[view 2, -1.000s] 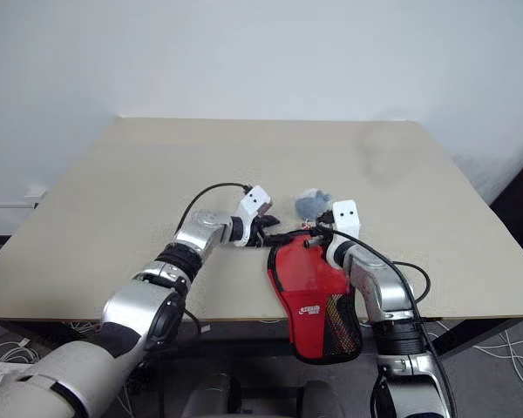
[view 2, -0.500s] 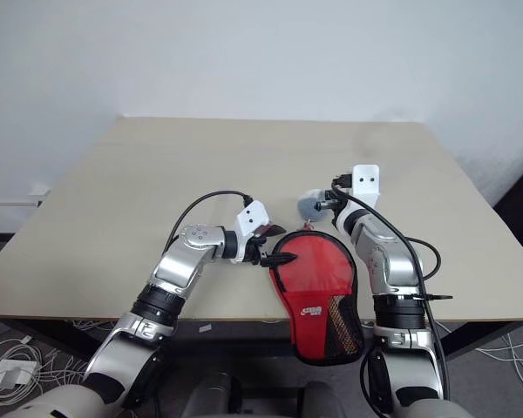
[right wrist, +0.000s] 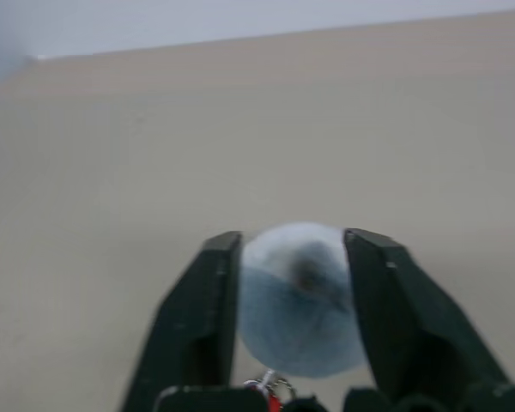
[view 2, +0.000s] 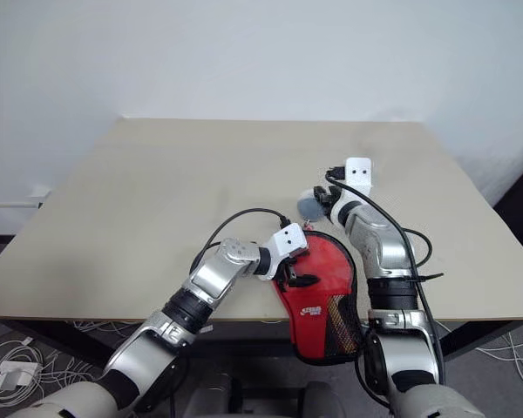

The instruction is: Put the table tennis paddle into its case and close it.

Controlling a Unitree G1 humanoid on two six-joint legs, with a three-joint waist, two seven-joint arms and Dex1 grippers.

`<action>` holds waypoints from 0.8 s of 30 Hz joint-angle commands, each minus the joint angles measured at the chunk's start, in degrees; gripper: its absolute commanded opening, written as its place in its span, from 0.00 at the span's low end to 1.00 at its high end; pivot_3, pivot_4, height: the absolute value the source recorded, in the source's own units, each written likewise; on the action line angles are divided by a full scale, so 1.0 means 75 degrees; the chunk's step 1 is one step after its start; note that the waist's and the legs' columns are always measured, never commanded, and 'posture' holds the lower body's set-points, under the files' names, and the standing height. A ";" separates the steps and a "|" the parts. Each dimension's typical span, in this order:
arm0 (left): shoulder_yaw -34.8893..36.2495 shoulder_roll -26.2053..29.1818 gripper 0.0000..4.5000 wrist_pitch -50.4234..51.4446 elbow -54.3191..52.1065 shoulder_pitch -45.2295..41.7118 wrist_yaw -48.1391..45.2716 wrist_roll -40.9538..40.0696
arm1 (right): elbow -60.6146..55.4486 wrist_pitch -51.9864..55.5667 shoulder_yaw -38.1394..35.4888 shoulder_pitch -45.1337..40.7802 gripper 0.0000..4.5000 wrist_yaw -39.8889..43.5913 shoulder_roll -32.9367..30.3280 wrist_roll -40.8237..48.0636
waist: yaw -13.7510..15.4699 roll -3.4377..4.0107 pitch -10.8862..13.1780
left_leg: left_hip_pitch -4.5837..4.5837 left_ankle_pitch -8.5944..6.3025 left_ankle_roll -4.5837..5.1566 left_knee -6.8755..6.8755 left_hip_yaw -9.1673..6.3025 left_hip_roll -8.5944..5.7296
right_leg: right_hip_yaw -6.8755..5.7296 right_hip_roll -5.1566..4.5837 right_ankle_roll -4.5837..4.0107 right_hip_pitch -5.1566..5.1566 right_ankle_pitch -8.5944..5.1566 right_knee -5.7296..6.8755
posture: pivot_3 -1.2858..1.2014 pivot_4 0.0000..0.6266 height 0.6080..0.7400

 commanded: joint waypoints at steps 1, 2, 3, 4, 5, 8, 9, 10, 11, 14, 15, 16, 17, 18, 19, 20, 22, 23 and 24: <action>-0.0156 0.0025 0.84 0.0067 0.0440 -0.0020 0.0308 0.0263 | 0.0527 -0.0203 -0.0030 -0.0595 0.64 -0.0019 0.0032 -0.0076 | -0.0001 0.0000 0.0000 | 0.0000 0.0000 0.0000 0.0000 0.0001 0.0000 | 0.0000 0.0000 0.0000 0.0000 0.0000 0.0000 | 0.52 0.00 1.00; -0.0159 0.0025 0.84 0.0041 0.0443 -0.0013 0.0332 0.0252 | 0.0770 -0.0319 -0.0001 -0.0713 0.64 -0.0017 0.0068 -0.0105 | -0.0004 0.0001 -0.0001 | 0.0001 0.0000 0.0000 0.0000 0.0000 0.0000 | 0.0000 0.0000 -0.0001 0.0000 0.0000 0.0000 | 0.52 0.00 1.00; -0.0153 0.0022 0.84 0.0039 0.0441 -0.0005 0.0358 0.0238 | 0.0983 -0.0418 0.0024 -0.0815 0.64 -0.0001 0.0102 -0.0127 | 0.0000 0.0001 -0.0001 | 0.0002 0.0000 0.0000 -0.0001 0.0000 0.0000 | 0.0000 0.0000 -0.0001 -0.0001 0.0000 0.0001 | 0.52 0.00 1.00; -0.0148 0.0020 0.84 0.0046 0.0433 0.0003 0.0376 0.0224 | 0.1205 -0.0545 0.0050 -0.0911 0.64 0.0008 0.0139 -0.0162 | -0.0003 0.0001 -0.0001 | 0.0002 0.0000 0.0000 -0.0001 0.0000 0.0000 | -0.0001 0.0000 -0.0001 0.0000 0.0000 0.0000 | 0.52 0.00 1.00; -0.0151 0.0023 0.84 0.0039 0.0426 0.0008 0.0394 0.0223 | 0.1409 -0.0674 0.0073 -0.0990 0.64 0.0014 0.0166 -0.0202 | -0.0004 0.0002 -0.0001 | 0.0002 0.0000 0.0000 -0.0001 0.0000 0.0000 | 0.0000 0.0000 -0.0001 0.0000 0.0001 0.0000 | 0.52 0.00 1.00; -0.0212 0.0049 0.84 0.0056 0.0350 0.0061 0.0458 0.0262 | 0.2129 -0.1076 0.0151 -0.1186 0.64 -0.0040 0.0185 -0.0416 | -0.0004 0.0002 -0.0001 | 0.0002 0.0000 0.0000 -0.0001 0.0000 0.0000 | 0.0000 0.0000 -0.0001 0.0000 0.0001 0.0001 | 0.52 0.00 1.00; -0.0230 0.0059 0.84 0.0083 0.0301 0.0088 0.0460 0.0256 | 0.2400 -0.1169 0.0185 -0.1254 0.64 -0.0089 0.0173 -0.0516 | -0.0003 0.0002 -0.0001 | 0.0002 0.0000 0.0000 -0.0001 0.0001 0.0000 | 0.0000 0.0000 -0.0001 0.0000 0.0001 0.0001 | 0.52 0.00 1.00; -0.0244 0.0066 0.84 0.0132 0.0260 0.0112 0.0456 0.0244 | 0.2673 -0.1282 0.0258 -0.1310 0.64 -0.0140 0.0148 -0.0655 | -0.0005 0.0002 -0.0001 | 0.0001 0.0000 0.0000 -0.0001 0.0001 0.0000 | 0.0000 0.0000 -0.0001 0.0000 0.0001 0.0001 | 0.52 0.00 1.00; -0.0247 0.0069 0.84 0.0190 0.0231 0.0127 0.0456 0.0229 | 0.2890 -0.1388 0.0326 -0.1355 0.64 -0.0172 0.0128 -0.0779 | -0.0004 0.0002 -0.0002 | 0.0002 0.0000 0.0000 -0.0001 0.0001 0.0000 | 0.0000 0.0000 -0.0001 0.0001 0.0001 0.0001 | 0.52 0.00 1.00; -0.0248 0.0085 0.84 0.0283 0.0127 0.0183 0.0482 0.0205 | 0.3393 -0.1416 0.0516 -0.1509 0.64 -0.0135 0.0074 -0.1060 | -0.0006 0.0003 -0.0002 | 0.0003 0.0000 0.0000 -0.0002 0.0001 0.0000 | 0.0000 0.0000 -0.0001 -0.0001 0.0001 0.0001 | 0.52 0.00 1.00; -0.0246 0.0091 0.84 0.0309 0.0094 0.0200 0.0486 0.0198 | 0.3526 -0.1379 0.0547 -0.1561 0.64 -0.0112 0.0063 -0.1114 | -0.0006 0.0004 -0.0003 | 0.0003 0.0000 0.0000 -0.0002 0.0001 0.0000 | 0.0000 0.0000 -0.0001 -0.0001 0.0001 0.0001 | 0.52 0.00 1.00; -0.0242 0.0093 0.84 0.0346 0.0063 0.0218 0.0493 0.0187 | 0.3631 -0.1376 0.0582 -0.1602 0.64 -0.0091 0.0049 -0.1169 | -0.0007 0.0004 -0.0003 | 0.0004 0.0000 0.0000 -0.0002 0.0001 0.0000 | 0.0000 0.0000 -0.0001 0.0000 0.0001 0.0001 | 0.52 0.00 1.00; -0.0242 0.0097 0.84 0.0377 0.0036 0.0233 0.0496 0.0179 | 0.3738 -0.1364 0.0606 -0.1648 0.64 -0.0069 0.0036 -0.1215 | -0.0006 0.0004 -0.0004 | 0.0005 0.0000 0.0000 -0.0003 0.0001 0.0000 | 0.0000 0.0000 -0.0001 0.0001 0.0001 0.0001 | 0.52 0.00 1.00; -0.0262 0.0121 0.84 0.0373 0.0006 0.0267 0.0497 0.0190 | 0.3892 -0.1251 0.0658 -0.1720 0.64 -0.0045 -0.0004 -0.1288 | -0.0008 0.0005 -0.0004 | 0.0005 0.0000 0.0000 -0.0003 0.0000 0.0000 | 0.0000 0.0000 -0.0001 0.0001 0.0001 0.0002 | 0.52 0.00 1.00; -0.0273 0.0137 0.84 0.0376 -0.0018 0.0292 0.0502 0.0196 | 0.4040 -0.1118 0.0706 -0.1788 0.64 0.0004 -0.0041 -0.1353 | -0.0012 0.0006 -0.0005 | 0.0005 0.0000 0.0000 -0.0002 0.0000 0.0000 | 0.0000 0.0001 -0.0001 0.0001 0.0001 0.0002 | 0.52 0.00 1.00; -0.0277 0.0150 0.84 0.0387 -0.0035 0.0306 0.0506 0.0194 | 0.4177 -0.1000 0.0735 -0.1846 0.64 0.0039 -0.0072 -0.1390 | -0.0014 0.0006 -0.0006 | 0.0007 0.0000 0.0000 -0.0003 0.0001 0.0000 | 0.0000 0.0001 -0.0001 0.0003 0.0001 0.0002 | 0.52 0.00 1.00; -0.0272 0.0155 0.84 0.0404 -0.0043 0.0304 0.0522 0.0190 | 0.4366 -0.0776 0.0782 -0.1928 0.64 0.0135 -0.0111 -0.1405 | -0.0028 0.0006 -0.0008 | 0.0012 0.0000 0.0000 -0.0005 0.0000 0.0001 | 0.0000 0.0001 -0.0001 0.0004 0.0001 0.0002 | 0.52 0.00 1.00; -0.0269 0.0152 0.84 0.0412 -0.0043 0.0295 0.0532 0.0190 | 0.4427 -0.0657 0.0810 -0.1951 0.64 0.0195 -0.0120 -0.1413 | -0.0038 0.0006 -0.0009 | 0.0013 0.0000 -0.0001 -0.0005 0.0000 0.0001 | 0.0000 0.0001 -0.0001 0.0005 0.0001 0.0002 | 0.52 0.00 1.00; -0.0266 0.0147 0.84 0.0421 -0.0043 0.0285 0.0540 0.0189 | 0.4447 -0.0581 0.0847 -0.1956 0.64 0.0259 -0.0122 -0.1435 | -0.0040 0.0006 -0.0010 | 0.0013 0.0000 -0.0001 -0.0005 0.0001 0.0001 | 0.0000 0.0001 -0.0001 0.0005 0.0001 0.0002 | 0.52 0.00 1.00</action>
